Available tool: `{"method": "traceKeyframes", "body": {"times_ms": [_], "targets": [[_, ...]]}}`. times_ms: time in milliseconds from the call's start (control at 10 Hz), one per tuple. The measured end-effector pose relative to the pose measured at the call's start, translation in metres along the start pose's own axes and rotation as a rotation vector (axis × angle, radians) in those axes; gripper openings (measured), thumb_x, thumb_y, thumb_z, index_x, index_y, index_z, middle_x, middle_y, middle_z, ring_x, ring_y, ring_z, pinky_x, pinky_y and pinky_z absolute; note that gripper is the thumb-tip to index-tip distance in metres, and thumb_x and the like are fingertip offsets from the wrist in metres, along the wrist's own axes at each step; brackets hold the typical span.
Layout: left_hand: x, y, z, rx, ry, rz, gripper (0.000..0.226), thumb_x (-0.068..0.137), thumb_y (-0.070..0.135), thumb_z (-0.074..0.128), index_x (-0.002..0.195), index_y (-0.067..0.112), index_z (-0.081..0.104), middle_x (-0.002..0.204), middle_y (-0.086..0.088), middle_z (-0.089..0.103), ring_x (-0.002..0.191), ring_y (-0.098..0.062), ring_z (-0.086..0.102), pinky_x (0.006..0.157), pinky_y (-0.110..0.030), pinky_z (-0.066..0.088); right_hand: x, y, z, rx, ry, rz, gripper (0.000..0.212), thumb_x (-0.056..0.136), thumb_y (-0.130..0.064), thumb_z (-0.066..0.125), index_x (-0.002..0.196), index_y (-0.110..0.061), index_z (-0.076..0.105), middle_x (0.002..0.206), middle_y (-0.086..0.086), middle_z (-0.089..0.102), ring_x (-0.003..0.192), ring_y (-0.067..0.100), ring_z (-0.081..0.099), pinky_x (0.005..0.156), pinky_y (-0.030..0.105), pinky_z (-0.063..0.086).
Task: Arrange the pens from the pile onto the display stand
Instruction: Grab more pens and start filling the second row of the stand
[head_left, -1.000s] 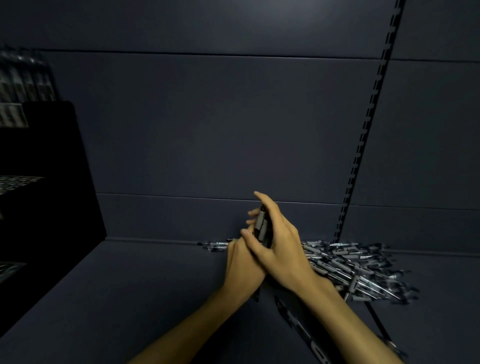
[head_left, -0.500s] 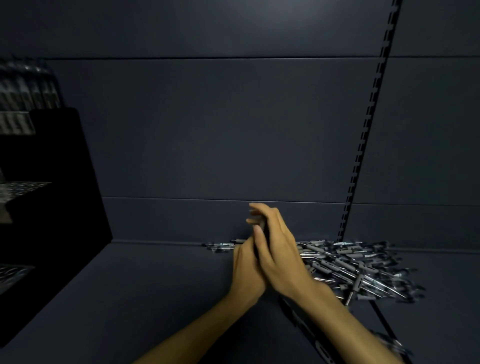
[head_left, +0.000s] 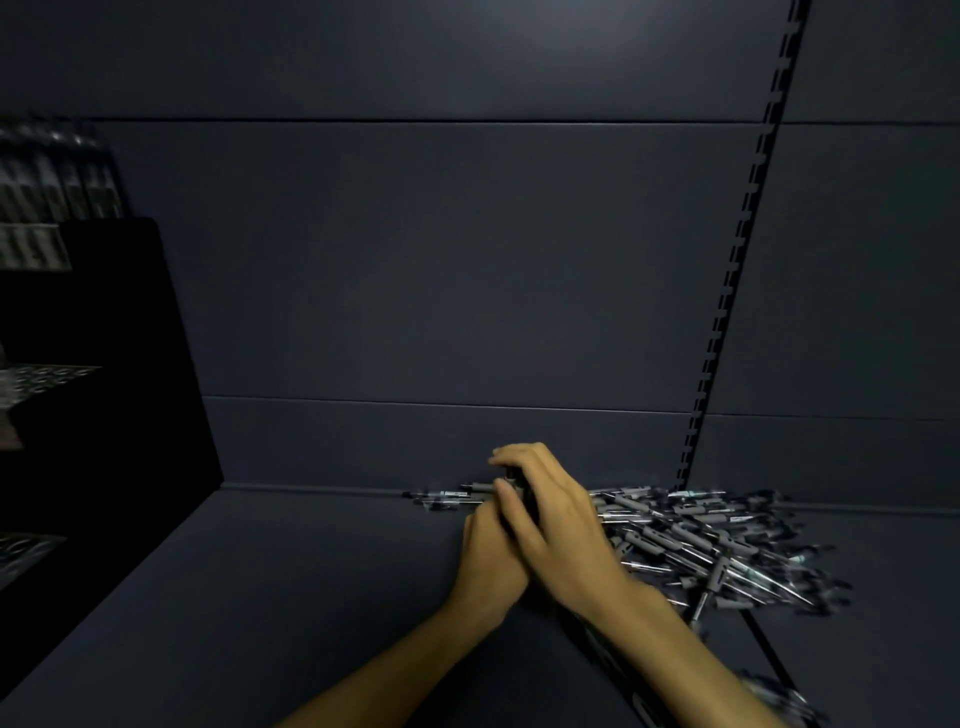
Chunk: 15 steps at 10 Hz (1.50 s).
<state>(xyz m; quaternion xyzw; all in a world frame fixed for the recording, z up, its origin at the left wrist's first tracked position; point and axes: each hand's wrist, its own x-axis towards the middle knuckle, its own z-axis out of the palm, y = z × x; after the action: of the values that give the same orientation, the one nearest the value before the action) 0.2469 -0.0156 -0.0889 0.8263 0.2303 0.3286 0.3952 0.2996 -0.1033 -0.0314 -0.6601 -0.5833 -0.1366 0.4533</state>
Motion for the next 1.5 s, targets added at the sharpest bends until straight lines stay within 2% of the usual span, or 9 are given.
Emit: {"method": "traceKeyframes", "body": {"times_ms": [200,300,400,500,600,800,1200,1400,1500], "targets": [[0.002,-0.003,-0.001,0.016,-0.005,-0.024,0.037,0.091,0.003,0.064,0.128,0.005,0.058,0.129,-0.010,0.061,0.121,-0.022,0.057,0.104,-0.031,0.045,-0.001,0.001,-0.002,0.040,-0.031,0.048,0.025,0.103,-0.023,0.055,0.128,-0.023,0.053,0.122,-0.013,0.053,0.114,-0.003,0.053,0.093,0.011,0.040],[0.005,0.008,-0.007,-0.034,0.059,-0.110,0.015,0.095,0.012,0.061,0.105,0.018,0.070,0.101,0.003,0.072,0.094,-0.006,0.068,0.078,-0.023,0.054,-0.001,0.002,-0.002,0.112,-0.050,0.233,0.051,0.100,-0.037,0.058,0.146,-0.031,0.036,0.135,-0.021,0.047,0.123,-0.012,0.045,0.097,0.002,0.032],[0.012,0.026,-0.029,-0.029,0.035,-0.173,0.023,0.094,0.018,0.059,0.072,0.020,0.067,0.067,0.005,0.067,0.065,-0.004,0.065,0.050,-0.013,0.043,0.004,0.006,-0.003,0.167,0.011,0.463,0.054,0.093,-0.046,0.064,0.140,-0.030,0.042,0.126,-0.018,0.055,0.114,-0.005,0.054,0.095,0.012,0.044],[0.021,0.024,-0.052,0.138,-0.007,-0.220,0.024,0.084,0.039,0.064,0.073,0.019,0.066,0.072,0.001,0.069,0.073,-0.016,0.065,0.065,-0.030,0.051,0.010,0.011,-0.004,0.219,-0.001,0.606,0.018,0.090,-0.036,0.071,0.100,-0.022,0.069,0.090,-0.007,0.073,0.086,0.002,0.067,0.083,0.029,0.056],[0.020,0.019,-0.075,0.297,-0.075,-0.277,0.027,0.072,0.054,0.062,0.077,0.028,0.064,0.088,-0.002,0.072,0.089,-0.028,0.067,0.076,-0.036,0.055,0.013,0.002,0.004,0.382,-0.135,0.669,0.019,0.090,-0.032,0.072,0.079,-0.016,0.074,0.073,-0.003,0.074,0.065,0.004,0.064,0.065,0.024,0.049],[0.014,0.007,-0.131,0.546,-0.081,-0.230,0.020,0.082,0.040,0.063,0.095,0.025,0.066,0.102,-0.005,0.070,0.103,-0.033,0.064,0.077,-0.034,0.048,0.021,-0.037,0.045,0.555,-0.090,0.694,0.023,0.091,-0.023,0.073,0.078,-0.003,0.072,0.073,0.014,0.073,0.059,0.012,0.060,0.056,0.024,0.046],[0.017,-0.029,-0.283,0.596,-0.153,-0.032,0.026,0.082,0.043,0.065,0.099,0.024,0.068,0.108,-0.004,0.070,0.107,-0.032,0.062,0.076,-0.031,0.039,0.064,-0.147,0.152,0.755,0.224,0.757,0.030,0.095,-0.014,0.064,0.093,0.016,0.060,0.082,0.019,0.074,0.062,0.019,0.066,0.059,0.028,0.054],[0.012,-0.033,-0.319,0.648,-0.160,0.001,0.027,0.080,0.043,0.066,0.100,0.025,0.068,0.108,-0.005,0.069,0.107,-0.031,0.062,0.076,-0.032,0.041,0.072,-0.173,0.174,0.804,0.271,0.785,0.034,0.095,-0.015,0.064,0.096,0.019,0.060,0.083,0.028,0.071,0.058,0.018,0.065,0.058,0.025,0.055],[0.008,-0.030,-0.331,0.639,-0.146,-0.020,0.027,0.080,0.043,0.067,0.100,0.024,0.069,0.103,-0.003,0.069,0.103,-0.030,0.063,0.075,-0.032,0.042,0.076,-0.183,0.174,0.877,0.233,0.763,0.024,0.093,-0.015,0.067,0.089,0.008,0.063,0.072,0.018,0.068,0.060,0.018,0.063,0.061,0.025,0.054]]}}
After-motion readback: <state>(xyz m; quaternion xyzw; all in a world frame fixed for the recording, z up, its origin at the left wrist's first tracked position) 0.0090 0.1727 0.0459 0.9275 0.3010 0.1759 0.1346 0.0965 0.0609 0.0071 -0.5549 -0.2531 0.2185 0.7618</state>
